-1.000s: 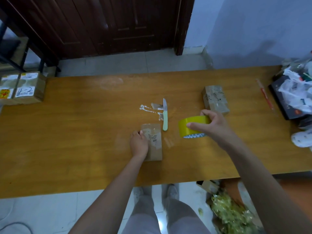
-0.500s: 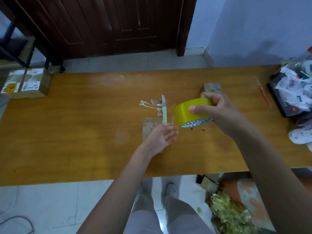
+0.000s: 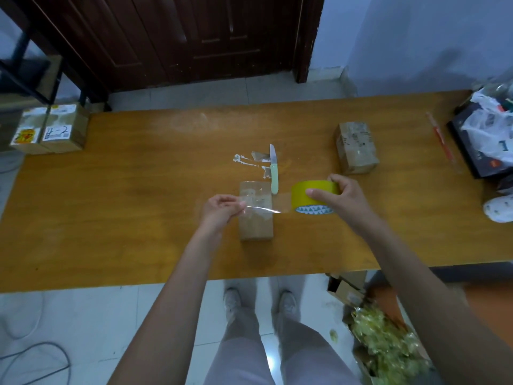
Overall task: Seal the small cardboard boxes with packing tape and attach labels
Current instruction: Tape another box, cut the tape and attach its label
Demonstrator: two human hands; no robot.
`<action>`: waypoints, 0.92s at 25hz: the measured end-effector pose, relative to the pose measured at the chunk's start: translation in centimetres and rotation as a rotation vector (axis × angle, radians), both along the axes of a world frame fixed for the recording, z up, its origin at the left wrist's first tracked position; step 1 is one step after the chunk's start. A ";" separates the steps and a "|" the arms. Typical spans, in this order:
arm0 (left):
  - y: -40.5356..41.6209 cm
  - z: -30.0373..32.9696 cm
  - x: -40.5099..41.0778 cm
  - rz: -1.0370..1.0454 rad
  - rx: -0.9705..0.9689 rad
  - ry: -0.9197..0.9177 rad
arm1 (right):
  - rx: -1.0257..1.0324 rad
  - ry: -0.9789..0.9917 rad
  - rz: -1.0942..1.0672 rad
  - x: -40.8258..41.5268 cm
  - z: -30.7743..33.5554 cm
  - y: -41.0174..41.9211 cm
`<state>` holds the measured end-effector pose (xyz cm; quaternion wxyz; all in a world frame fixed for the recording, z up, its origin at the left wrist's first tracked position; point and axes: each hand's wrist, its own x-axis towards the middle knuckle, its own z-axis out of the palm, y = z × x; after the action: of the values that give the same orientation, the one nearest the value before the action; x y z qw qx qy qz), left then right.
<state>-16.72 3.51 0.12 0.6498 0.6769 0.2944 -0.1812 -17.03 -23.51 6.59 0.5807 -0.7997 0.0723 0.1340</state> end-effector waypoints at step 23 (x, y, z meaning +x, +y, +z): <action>4.2 -3.6 3.0 0.013 0.286 -0.014 | -0.535 0.050 -0.048 3.2 -6.6 1.8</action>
<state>-13.74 7.69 -3.51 0.5499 0.7621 0.3168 -0.1283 -13.86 -21.68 -0.03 0.3497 -0.9193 0.1384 0.1158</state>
